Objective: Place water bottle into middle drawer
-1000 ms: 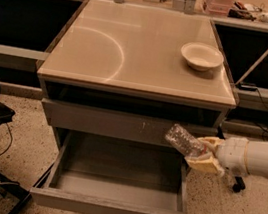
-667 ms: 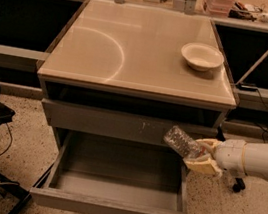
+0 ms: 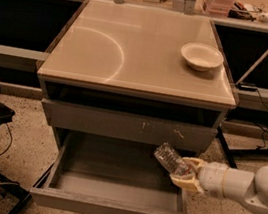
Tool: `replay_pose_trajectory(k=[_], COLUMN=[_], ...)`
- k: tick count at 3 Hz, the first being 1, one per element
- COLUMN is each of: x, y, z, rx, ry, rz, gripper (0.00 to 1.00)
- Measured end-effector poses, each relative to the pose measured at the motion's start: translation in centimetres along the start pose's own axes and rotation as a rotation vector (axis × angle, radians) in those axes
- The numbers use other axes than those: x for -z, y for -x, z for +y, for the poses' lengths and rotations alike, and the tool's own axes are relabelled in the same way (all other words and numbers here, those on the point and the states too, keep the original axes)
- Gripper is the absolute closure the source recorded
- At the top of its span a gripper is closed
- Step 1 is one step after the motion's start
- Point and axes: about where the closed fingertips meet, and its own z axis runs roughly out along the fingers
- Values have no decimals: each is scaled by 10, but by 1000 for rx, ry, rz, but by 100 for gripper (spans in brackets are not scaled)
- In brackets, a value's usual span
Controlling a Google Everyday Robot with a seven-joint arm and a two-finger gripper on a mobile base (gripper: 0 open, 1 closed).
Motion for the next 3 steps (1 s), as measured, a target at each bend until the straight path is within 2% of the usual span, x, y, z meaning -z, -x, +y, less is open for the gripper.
replay_pose_trajectory(k=[1,2,3], x=[-60,-114,-158], y=[-48,-89,-115], z=[-4,-17,-23], rx=[-32,-43,-38], ry=[-24,-7,63], rz=[-37,1,72], gripper=[100,100,100])
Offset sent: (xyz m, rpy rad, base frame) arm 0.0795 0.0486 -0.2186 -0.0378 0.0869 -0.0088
